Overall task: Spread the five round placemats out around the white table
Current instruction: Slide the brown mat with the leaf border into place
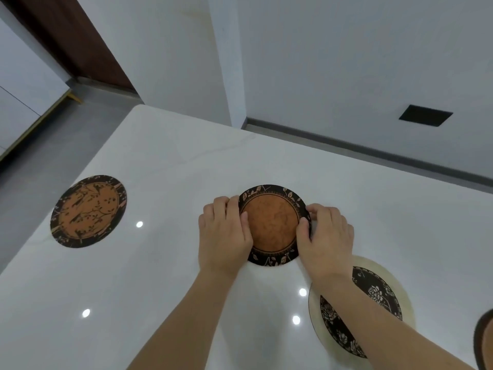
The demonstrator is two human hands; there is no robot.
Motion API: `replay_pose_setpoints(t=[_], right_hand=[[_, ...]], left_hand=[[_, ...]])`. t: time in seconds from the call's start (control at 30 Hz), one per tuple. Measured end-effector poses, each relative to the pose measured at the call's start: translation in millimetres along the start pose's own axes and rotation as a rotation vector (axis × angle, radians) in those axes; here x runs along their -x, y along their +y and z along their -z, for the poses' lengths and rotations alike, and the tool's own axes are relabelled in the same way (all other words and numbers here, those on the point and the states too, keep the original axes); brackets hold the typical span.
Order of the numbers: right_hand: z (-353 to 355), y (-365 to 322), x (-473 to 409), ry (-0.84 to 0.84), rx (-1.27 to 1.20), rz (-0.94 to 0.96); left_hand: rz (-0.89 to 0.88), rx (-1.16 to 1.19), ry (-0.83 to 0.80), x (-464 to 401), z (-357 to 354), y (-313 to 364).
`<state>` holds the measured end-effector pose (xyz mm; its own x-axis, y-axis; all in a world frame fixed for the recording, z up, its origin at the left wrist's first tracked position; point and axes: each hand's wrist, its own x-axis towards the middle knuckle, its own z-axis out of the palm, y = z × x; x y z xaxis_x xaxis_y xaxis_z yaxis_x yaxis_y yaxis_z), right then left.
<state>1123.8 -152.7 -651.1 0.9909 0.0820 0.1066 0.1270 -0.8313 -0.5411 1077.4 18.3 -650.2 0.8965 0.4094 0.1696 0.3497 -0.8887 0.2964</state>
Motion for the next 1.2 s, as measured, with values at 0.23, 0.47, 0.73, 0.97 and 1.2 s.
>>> replay_pose_setpoints(t=[0.23,0.47,0.73,0.97,1.2], right_hand=[[1,3,-1,-0.025,-0.156,-0.076],[0,9,-62,-0.173,-0.285,-0.22],[5,-7,-128,-0.149,0.028,0.024],[-14,6,-129,0.024,-0.01,0.107],[-13,3,-132,-0.011,0.044,0.125]], left_hand=[[0.026,0.124,-0.016,2,-2,-6],[0.192,0.171,-0.067,-64,-27,25],[0.011,0.039,-0.021,-146,-16,29],[-0.002,0.168,0.039,-150,-39,15],[0.03,0.274,0.012,-153,-34,16]])
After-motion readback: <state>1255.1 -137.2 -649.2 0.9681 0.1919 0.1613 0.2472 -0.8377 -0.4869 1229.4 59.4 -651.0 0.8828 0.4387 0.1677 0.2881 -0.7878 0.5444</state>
